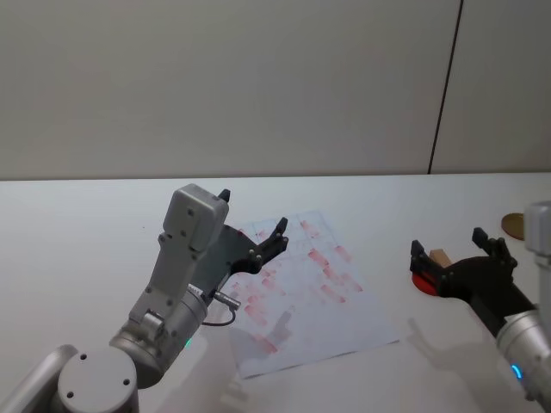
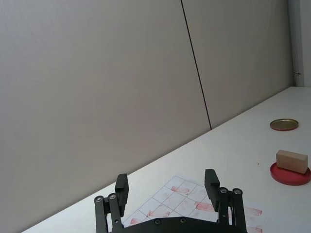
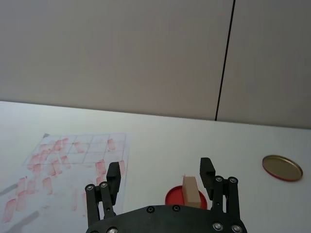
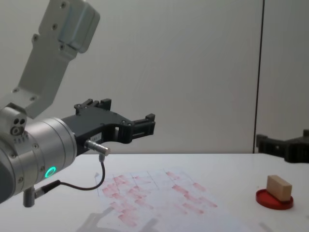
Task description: Use the one hand to pick up the stamp and affix it onto the A4 paper.
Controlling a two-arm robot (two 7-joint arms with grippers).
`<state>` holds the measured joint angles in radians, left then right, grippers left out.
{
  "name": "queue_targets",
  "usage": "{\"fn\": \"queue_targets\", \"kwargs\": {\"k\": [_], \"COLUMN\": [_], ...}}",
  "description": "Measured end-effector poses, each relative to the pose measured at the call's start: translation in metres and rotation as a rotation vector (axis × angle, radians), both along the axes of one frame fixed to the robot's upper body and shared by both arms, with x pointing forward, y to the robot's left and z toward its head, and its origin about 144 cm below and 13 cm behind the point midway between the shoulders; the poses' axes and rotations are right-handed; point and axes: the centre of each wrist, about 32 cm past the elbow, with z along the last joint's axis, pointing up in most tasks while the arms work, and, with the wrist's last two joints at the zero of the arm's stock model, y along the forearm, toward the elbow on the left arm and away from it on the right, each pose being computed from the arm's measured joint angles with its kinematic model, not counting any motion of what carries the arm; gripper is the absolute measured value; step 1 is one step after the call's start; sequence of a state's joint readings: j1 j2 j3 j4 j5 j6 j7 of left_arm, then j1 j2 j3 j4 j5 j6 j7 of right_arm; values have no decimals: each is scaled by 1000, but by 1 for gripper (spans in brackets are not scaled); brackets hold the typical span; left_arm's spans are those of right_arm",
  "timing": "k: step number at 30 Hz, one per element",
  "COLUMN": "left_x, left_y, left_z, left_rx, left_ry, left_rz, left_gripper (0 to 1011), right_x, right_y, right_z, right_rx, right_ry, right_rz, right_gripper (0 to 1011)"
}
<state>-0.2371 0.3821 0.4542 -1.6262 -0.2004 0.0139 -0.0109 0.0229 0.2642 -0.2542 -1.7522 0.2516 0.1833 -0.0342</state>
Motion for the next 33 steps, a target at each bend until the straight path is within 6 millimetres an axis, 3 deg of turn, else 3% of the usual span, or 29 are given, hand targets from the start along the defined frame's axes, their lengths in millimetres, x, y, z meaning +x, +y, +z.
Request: {"fn": "queue_targets", "kwargs": {"k": [13, 33], "left_x": [0, 0], "left_y": [0, 0], "left_z": [0, 0], "left_rx": [0, 0], "left_ry": [0, 0], "left_rz": [0, 0], "left_gripper": [993, 993], "right_x": [16, 44], "right_y": [15, 4], "right_z": [2, 0], "right_rx": [-14, -47], "right_ry": [120, 216], "right_rz": [-99, -104], "right_gripper": [1001, 1001]}}
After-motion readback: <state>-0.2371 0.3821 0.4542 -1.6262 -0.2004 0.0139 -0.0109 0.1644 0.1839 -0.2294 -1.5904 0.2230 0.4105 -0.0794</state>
